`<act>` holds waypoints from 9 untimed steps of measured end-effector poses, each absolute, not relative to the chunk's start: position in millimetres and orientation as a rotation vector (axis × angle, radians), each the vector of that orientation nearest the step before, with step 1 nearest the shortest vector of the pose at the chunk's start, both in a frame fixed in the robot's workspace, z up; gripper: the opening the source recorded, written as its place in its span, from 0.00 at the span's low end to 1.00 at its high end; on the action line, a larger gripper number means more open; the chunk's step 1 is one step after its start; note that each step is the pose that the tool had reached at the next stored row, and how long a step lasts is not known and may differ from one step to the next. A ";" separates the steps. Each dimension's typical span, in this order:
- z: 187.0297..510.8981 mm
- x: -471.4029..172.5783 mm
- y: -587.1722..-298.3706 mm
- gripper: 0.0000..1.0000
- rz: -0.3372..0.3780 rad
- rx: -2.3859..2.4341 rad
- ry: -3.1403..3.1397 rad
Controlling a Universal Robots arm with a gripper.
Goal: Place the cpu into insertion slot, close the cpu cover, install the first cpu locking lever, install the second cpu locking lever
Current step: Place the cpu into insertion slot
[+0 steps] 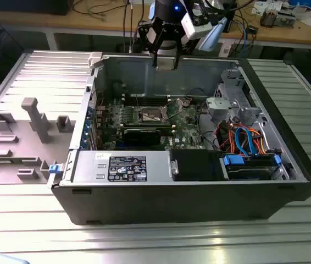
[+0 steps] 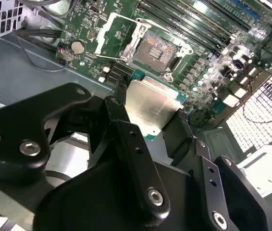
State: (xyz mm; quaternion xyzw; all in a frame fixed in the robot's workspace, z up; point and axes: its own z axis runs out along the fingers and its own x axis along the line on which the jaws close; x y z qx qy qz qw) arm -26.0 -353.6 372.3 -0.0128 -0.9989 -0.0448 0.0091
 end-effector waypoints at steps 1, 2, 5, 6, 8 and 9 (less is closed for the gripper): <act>372.3 -26.0 -353.6 0.55 -0.140 -0.040 -3.120; 372.3 -26.0 -353.6 0.55 -0.140 -0.040 -3.120; 372.3 -26.0 -353.7 0.55 -0.140 -0.045 -3.120; 372.2 -26.0 -353.7 0.55 -0.140 -0.068 -3.120; 372.1 -26.1 -353.7 0.55 -0.141 -0.098 -3.120; 372.1 -26.1 -353.7 0.55 -0.141 -0.098 -3.120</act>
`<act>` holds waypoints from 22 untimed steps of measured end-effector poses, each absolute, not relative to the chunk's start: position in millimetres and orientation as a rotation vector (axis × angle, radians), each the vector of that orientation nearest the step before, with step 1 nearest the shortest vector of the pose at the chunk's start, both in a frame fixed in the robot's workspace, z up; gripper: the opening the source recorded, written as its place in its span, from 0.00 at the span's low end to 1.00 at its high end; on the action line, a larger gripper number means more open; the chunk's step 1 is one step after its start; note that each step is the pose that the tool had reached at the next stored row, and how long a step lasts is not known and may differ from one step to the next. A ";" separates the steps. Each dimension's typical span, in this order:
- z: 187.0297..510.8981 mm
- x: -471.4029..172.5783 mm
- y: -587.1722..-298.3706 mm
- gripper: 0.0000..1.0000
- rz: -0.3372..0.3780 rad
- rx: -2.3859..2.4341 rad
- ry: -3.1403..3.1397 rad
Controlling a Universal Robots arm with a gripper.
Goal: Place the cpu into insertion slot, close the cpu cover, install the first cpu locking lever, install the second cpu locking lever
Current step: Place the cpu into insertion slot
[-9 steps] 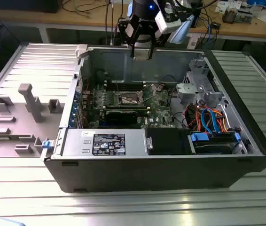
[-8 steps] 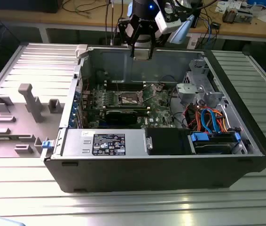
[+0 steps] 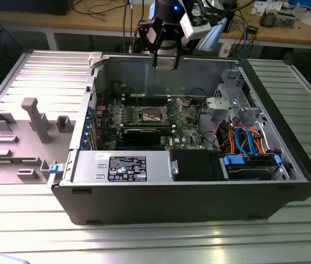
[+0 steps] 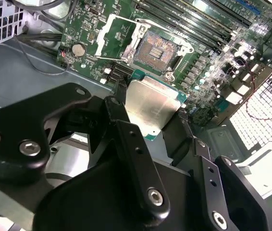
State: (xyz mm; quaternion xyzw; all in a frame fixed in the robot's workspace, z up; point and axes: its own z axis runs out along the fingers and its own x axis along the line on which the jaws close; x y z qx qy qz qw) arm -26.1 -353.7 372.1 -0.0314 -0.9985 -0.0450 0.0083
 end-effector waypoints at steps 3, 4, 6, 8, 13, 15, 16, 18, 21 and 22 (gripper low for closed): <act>372.1 -26.1 -353.7 0.55 -0.141 -0.098 -3.120; 372.1 -26.1 -353.7 0.55 -0.141 -0.098 -3.120; 372.1 -26.1 -353.7 0.55 -0.141 -0.098 -3.120; 372.1 -26.1 -353.8 0.55 -0.141 -0.098 -3.120; 371.9 -26.1 -353.8 0.55 -0.141 -0.132 -3.120; 371.8 -26.4 -353.9 0.55 -0.141 -0.138 -3.120; 371.8 -26.5 -354.0 0.55 -0.141 -0.138 -3.120; 371.7 -26.5 -354.0 0.55 -0.141 -0.138 -3.120; 371.7 -26.5 -354.0 0.55 -0.141 -0.138 -3.120; 371.7 -26.5 -354.0 0.55 -0.141 -0.138 -3.120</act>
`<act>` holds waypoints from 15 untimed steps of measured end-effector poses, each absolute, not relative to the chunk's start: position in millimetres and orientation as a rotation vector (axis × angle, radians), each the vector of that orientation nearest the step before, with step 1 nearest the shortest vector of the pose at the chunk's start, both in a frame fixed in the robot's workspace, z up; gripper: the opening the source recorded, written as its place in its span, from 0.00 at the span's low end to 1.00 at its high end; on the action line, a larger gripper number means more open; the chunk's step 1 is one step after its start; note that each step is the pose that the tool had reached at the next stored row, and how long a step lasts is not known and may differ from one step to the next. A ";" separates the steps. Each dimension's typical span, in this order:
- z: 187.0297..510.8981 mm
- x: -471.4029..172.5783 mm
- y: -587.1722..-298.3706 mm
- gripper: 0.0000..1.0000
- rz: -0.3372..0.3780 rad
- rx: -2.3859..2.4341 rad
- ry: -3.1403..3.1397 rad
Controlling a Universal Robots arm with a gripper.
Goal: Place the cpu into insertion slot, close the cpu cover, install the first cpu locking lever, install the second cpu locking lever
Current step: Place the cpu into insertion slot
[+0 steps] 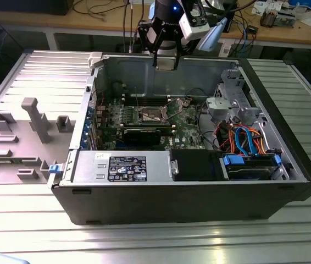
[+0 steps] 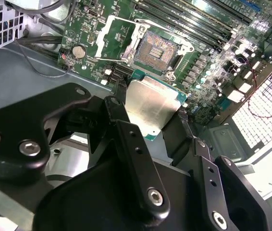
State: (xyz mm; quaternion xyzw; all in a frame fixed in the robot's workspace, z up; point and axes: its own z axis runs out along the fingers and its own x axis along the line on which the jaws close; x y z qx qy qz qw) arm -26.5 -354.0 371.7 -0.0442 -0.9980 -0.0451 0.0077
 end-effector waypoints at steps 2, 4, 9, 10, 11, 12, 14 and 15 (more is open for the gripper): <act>371.7 -26.5 -354.0 0.55 -0.141 -0.138 -3.120; 371.7 -26.5 -354.0 0.55 -0.141 -0.138 -3.120; 371.7 -26.5 -354.0 0.55 -0.141 -0.143 -3.120; 371.6 -26.5 -354.0 0.55 -0.141 -0.152 -3.120; 371.6 -26.5 -354.0 0.55 -0.141 -0.173 -3.119; 371.5 -26.5 -354.0 0.55 -0.141 -0.188 -3.119; 371.5 -26.5 -354.0 0.55 -0.141 -0.215 -3.118; 371.5 -26.5 -354.0 0.55 -0.141 -0.233 -3.117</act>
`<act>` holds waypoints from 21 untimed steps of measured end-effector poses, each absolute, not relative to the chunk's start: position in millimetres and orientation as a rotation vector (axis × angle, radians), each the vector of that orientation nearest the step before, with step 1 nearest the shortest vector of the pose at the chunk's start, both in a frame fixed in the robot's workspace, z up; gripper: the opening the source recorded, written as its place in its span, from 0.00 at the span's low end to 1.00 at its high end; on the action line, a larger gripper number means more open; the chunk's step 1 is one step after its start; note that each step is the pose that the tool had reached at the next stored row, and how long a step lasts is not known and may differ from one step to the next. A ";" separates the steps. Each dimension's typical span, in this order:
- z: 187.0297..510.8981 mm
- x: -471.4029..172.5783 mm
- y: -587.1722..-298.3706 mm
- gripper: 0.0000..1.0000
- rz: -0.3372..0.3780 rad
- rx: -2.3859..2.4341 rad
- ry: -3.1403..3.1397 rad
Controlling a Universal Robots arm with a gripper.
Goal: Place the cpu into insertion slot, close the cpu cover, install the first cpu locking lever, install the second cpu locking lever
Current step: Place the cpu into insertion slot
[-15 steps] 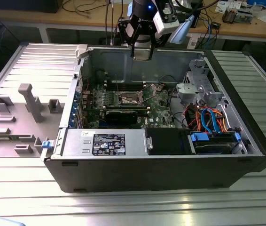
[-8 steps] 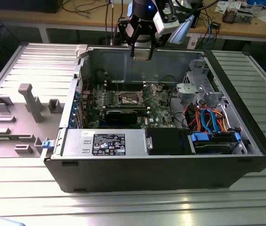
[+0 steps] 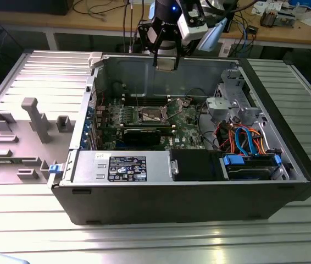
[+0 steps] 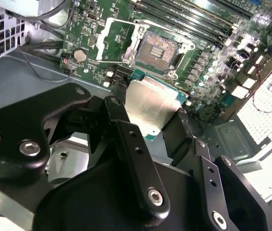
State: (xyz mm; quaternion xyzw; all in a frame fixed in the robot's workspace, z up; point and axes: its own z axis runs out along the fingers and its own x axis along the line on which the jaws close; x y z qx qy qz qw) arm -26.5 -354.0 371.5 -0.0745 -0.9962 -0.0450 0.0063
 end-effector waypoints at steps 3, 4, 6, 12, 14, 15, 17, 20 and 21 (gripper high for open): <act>371.4 -26.6 -354.0 0.55 -0.141 -0.257 -3.116; 371.4 -26.8 -354.0 0.55 -0.141 -0.261 -3.116; 371.3 -27.3 -354.0 0.55 -0.141 -0.264 -3.116; 371.3 -27.4 -354.0 0.55 -0.141 -0.264 -3.116; 371.3 -27.4 -354.0 0.55 -0.141 -0.264 -3.116; 371.3 -27.4 -354.0 0.55 -0.141 -0.264 -3.116; 371.4 -27.4 -354.0 0.55 -0.141 -0.264 -3.116; 371.4 -27.4 -354.0 0.55 -0.141 -0.267 -3.115; 371.3 -27.4 -354.0 0.55 -0.141 -0.273 -3.115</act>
